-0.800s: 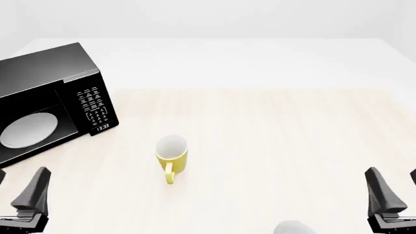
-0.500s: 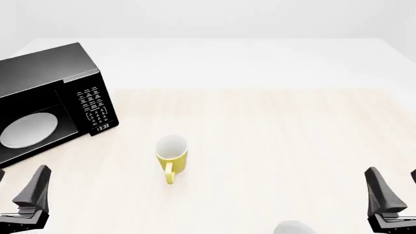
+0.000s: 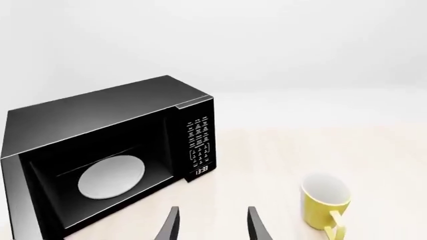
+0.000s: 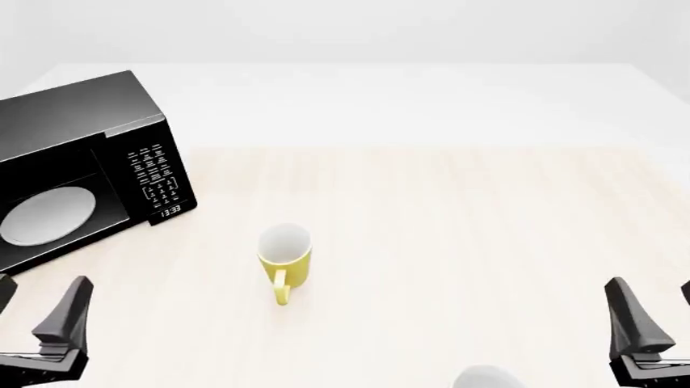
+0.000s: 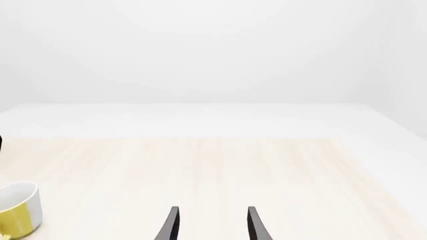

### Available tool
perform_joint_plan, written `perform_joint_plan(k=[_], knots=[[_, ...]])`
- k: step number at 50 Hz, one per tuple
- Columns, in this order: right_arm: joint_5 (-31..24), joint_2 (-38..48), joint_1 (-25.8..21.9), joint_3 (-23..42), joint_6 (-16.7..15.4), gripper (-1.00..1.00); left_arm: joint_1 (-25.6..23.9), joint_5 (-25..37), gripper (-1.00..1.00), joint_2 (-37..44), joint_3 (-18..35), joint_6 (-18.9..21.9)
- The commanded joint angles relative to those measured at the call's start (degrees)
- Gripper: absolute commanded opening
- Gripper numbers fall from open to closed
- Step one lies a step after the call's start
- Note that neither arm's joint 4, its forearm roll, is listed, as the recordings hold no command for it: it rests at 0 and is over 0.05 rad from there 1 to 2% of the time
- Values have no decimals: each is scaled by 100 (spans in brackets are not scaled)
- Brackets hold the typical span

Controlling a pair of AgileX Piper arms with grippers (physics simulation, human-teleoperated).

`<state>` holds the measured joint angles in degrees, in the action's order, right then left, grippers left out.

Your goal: Put the yellow and white mug in the microwave and close it.

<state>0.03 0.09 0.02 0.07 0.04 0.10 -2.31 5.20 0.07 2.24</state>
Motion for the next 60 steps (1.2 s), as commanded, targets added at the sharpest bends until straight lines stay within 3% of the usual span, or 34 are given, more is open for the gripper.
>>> perform_joint_plan(k=[1, 10, 24, 34, 48, 55, 60], knots=[[-3, -9, -2, -7, -4, 100, -402, 471, 100, -300, -3, 135], [-3, -9, -2, -7, -4, 100, -647, 384, 100, 87, -4, 181], [-3, -9, -2, -7, -4, 100, -1306, -1449, 100, 2690, 140, 233], [-3, -9, -2, -7, -4, 100, -1545, -1134, 100, 3540, 840, -90], [-3, -9, -2, -7, -4, 100, -2015, -511, 100, 4017, 1527, -551], [-3, -9, -2, -7, -4, 100, -1997, -128, 100, 4161, 1796, -641], [-3, -9, -2, -7, -4, 100, -2239, 174, 100, 4321, 2072, -1027]])
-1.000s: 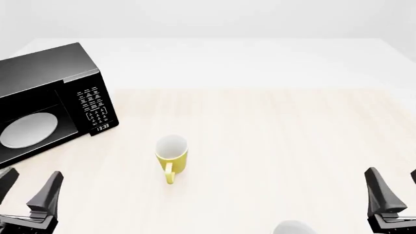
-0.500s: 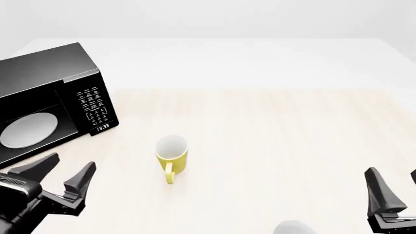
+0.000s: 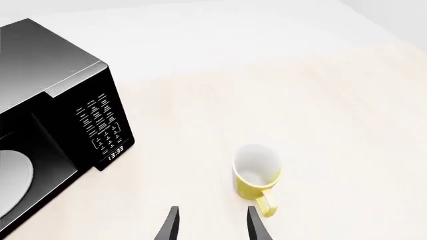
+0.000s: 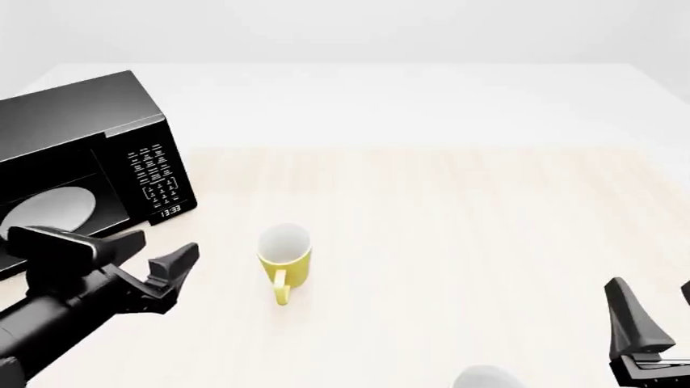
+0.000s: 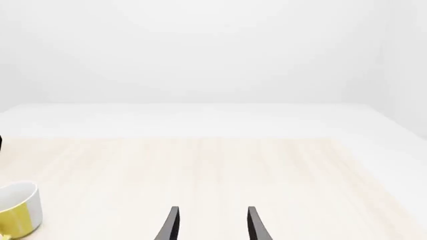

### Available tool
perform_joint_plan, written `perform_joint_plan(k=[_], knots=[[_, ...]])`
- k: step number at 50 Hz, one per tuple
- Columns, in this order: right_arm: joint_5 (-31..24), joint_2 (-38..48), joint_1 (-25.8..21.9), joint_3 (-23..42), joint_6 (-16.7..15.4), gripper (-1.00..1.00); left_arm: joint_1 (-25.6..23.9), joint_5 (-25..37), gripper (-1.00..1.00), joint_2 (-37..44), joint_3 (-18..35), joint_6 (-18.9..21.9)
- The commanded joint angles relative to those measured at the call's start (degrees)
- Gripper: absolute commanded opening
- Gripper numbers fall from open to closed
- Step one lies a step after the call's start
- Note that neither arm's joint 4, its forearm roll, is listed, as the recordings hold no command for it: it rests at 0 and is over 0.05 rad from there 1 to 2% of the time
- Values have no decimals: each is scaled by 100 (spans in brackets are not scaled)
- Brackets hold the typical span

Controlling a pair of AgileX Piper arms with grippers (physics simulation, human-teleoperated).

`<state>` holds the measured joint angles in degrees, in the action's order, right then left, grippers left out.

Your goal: Put the yellow and white mug in the microwave and close it.

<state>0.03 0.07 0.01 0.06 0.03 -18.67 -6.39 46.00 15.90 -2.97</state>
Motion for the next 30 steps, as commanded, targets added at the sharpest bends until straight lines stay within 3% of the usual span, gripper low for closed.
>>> perform_joint_plan(k=[1, 14, 30], knots=[[-3, -7, -1, -6, -3, 100, -386, 613, 100, 254, 517, -546], [-3, -7, -1, -6, -3, 100, -1059, 1035, 100, 459, 896, -1276], [-3, -7, -1, -6, -3, 100, -1215, 899, 100, 1117, 893, -1819]])
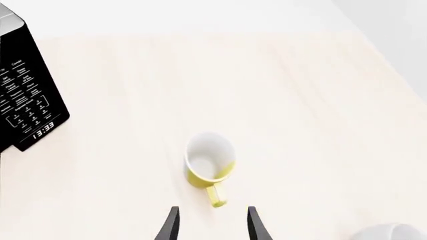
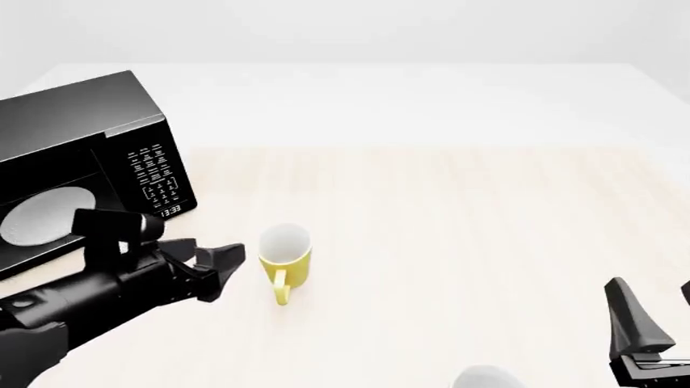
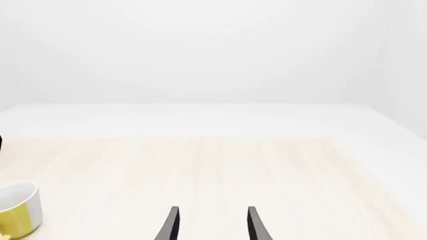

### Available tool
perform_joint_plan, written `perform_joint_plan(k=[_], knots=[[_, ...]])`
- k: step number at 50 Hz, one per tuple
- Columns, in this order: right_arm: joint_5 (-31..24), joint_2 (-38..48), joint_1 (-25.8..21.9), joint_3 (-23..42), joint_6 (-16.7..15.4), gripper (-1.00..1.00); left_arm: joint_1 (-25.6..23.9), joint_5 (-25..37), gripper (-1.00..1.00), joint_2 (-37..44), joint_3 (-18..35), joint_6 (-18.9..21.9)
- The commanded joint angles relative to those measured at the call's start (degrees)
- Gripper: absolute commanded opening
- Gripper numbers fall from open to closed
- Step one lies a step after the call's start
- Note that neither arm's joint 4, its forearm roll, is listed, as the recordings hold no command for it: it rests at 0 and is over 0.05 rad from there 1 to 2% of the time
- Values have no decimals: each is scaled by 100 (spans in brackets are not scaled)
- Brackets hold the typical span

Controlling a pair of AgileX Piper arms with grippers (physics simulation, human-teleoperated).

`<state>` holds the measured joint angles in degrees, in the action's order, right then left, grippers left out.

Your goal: Put the yellow and white mug in the microwave and close it.

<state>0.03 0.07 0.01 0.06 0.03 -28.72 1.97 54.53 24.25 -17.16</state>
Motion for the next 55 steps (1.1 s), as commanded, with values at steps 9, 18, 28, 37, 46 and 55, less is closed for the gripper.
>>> perform_joint_plan(k=[9, 18, 28, 37, 46, 55], knots=[[-3, -7, -1, -6, -3, 100, -6, -168, 100, 820, 119, -457], [-3, -7, -1, -6, -3, 100, -72, -448, 100, 1268, 220, -475], [-3, -7, -1, -6, -3, 100, -162, -766, 100, 1838, 298, -590], [-3, -7, -1, -6, -3, 100, -228, -970, 100, 2233, 302, -738], [-3, -7, -1, -6, -3, 100, -247, -1138, 100, 2593, 360, -834], [-3, -7, -1, -6, -3, 100, -265, -1303, 100, 2944, 395, -878]])
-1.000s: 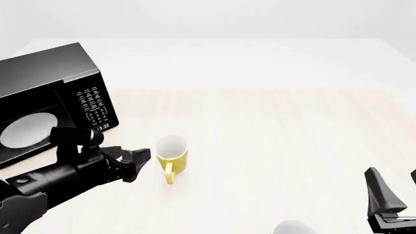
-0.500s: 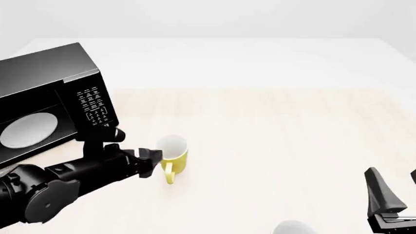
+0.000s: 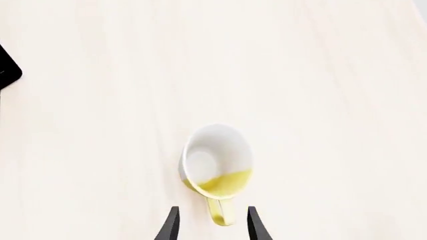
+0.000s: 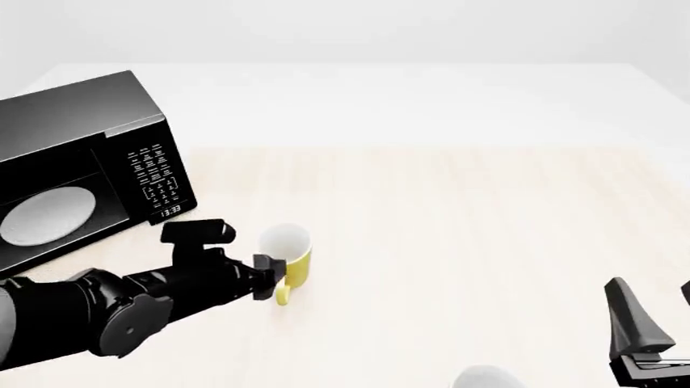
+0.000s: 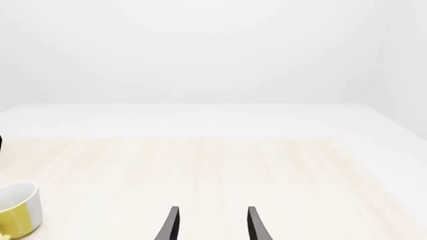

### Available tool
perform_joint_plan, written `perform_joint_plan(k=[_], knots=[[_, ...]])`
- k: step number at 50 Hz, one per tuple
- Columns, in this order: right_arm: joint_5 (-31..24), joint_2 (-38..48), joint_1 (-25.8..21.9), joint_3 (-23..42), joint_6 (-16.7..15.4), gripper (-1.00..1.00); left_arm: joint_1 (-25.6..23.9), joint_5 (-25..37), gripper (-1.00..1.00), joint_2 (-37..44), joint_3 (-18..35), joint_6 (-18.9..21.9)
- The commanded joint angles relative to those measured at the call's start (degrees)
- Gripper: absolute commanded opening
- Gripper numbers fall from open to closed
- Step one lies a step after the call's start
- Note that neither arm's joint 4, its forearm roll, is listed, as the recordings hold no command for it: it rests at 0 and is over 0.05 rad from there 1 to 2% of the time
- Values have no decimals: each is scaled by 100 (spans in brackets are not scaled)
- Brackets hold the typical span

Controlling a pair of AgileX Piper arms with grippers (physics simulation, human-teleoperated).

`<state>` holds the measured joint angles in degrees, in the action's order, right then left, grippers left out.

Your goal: Put the yellow and white mug in the microwave and close it.

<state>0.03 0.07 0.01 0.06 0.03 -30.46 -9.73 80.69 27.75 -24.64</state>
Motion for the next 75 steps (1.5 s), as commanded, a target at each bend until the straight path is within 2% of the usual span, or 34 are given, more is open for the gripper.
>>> perform_joint_plan(k=[1, 52, 53, 64, 75], knots=[[-3, -7, -1, -6, -3, 100, -91, -135, 100, 330, 45, -130], [-3, -7, -1, -6, -3, 100, -533, -589, 100, 1580, 94, -581], [-3, -7, -1, -6, -3, 100, -417, -556, -100, 1521, 99, -463], [-3, -7, -1, -6, -3, 100, -394, -526, -100, 1270, -48, -465], [-3, -7, -1, -6, -3, 100, -157, -312, -100, 567, -300, -304]])
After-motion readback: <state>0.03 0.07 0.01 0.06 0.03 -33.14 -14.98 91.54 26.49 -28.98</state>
